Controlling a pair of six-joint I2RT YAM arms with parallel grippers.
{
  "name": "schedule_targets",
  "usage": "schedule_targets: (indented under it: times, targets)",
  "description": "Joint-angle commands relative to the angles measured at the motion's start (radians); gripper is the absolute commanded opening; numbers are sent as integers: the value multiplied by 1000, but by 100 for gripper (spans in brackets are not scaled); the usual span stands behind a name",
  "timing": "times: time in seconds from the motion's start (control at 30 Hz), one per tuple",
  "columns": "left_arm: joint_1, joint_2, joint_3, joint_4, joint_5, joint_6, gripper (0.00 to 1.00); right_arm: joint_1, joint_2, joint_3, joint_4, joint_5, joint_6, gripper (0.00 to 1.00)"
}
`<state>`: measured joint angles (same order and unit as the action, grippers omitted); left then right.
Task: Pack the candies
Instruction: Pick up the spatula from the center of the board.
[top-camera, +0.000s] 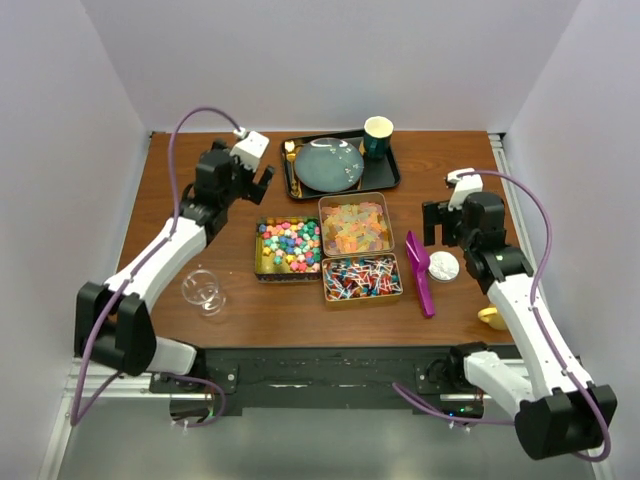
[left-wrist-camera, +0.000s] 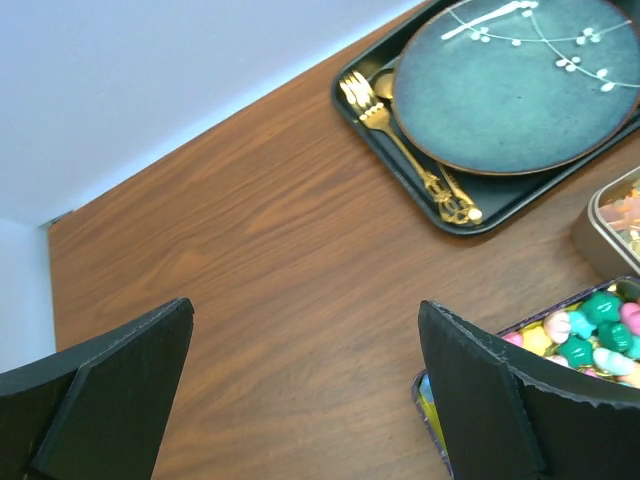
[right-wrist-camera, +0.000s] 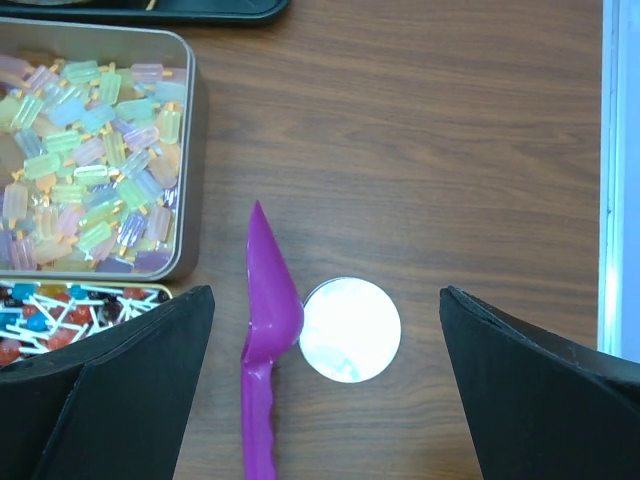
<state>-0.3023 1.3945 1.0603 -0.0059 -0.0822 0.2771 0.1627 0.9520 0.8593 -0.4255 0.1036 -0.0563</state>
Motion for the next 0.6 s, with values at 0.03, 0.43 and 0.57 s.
schedule_targets:
  times: [0.03, 0.43, 0.57]
  targets:
    - [-41, 70, 142, -124, 76, 16, 100, 1, -79, 7, -56, -289, -248, 99]
    - [-83, 92, 219, -235, 487, -113, 99, 1, 11, 286, -389, -311, -249, 99]
    - [-90, 61, 178, -197, 656, -179, 94, 0, 66, 377, -485, -248, -235, 99]
